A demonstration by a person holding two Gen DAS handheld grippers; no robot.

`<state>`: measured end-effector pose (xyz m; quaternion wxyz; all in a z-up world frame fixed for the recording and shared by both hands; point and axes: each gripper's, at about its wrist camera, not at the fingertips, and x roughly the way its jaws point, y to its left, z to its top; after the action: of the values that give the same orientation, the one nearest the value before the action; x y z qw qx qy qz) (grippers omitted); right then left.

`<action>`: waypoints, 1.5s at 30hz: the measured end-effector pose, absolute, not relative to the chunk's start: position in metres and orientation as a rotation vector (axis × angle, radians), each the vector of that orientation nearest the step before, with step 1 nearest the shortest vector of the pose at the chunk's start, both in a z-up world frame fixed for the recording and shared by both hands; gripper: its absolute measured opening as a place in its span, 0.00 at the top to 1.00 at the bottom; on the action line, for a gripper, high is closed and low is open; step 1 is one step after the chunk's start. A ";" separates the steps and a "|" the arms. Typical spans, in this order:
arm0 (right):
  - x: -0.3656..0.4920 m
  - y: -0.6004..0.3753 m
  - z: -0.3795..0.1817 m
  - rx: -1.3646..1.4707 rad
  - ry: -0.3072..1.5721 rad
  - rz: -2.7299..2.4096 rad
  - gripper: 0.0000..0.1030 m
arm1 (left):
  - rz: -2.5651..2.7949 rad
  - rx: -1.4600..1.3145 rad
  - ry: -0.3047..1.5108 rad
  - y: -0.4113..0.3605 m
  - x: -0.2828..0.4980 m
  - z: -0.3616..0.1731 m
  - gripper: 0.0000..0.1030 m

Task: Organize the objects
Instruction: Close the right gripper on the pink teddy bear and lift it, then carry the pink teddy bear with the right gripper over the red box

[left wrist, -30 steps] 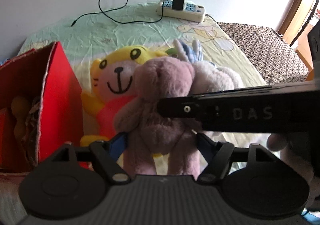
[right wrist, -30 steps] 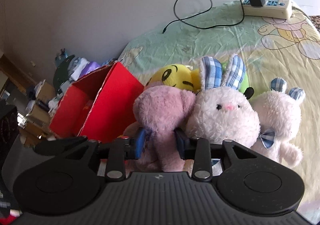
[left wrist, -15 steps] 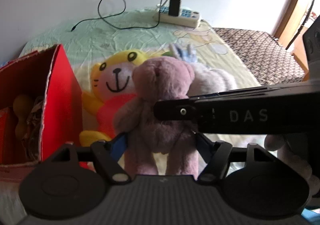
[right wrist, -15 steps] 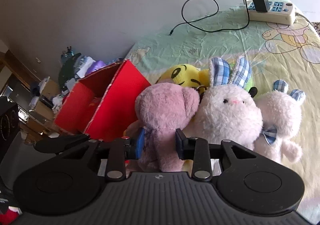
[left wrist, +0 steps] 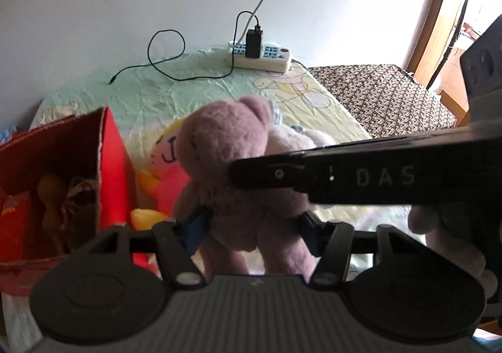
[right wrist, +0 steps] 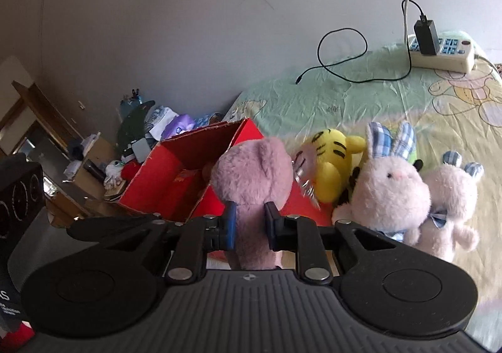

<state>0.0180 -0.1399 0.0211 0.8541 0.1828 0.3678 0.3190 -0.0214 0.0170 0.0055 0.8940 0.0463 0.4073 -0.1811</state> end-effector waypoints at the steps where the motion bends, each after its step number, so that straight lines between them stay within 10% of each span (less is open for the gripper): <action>1: 0.018 -0.137 0.022 0.393 0.768 0.668 0.80 | -0.380 0.097 0.839 0.021 -0.021 0.006 0.42; 25: 0.057 0.027 0.080 0.460 0.559 0.826 0.80 | -0.358 0.092 0.577 0.214 0.002 0.105 0.42; 45: 0.090 0.084 0.011 0.569 0.799 0.769 0.80 | -0.323 0.084 0.758 0.277 0.035 0.033 0.42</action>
<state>0.0898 0.0838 0.0113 0.8119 0.2666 0.3742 0.3601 0.0349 0.2767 0.0329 0.9156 0.0410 0.3681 -0.1568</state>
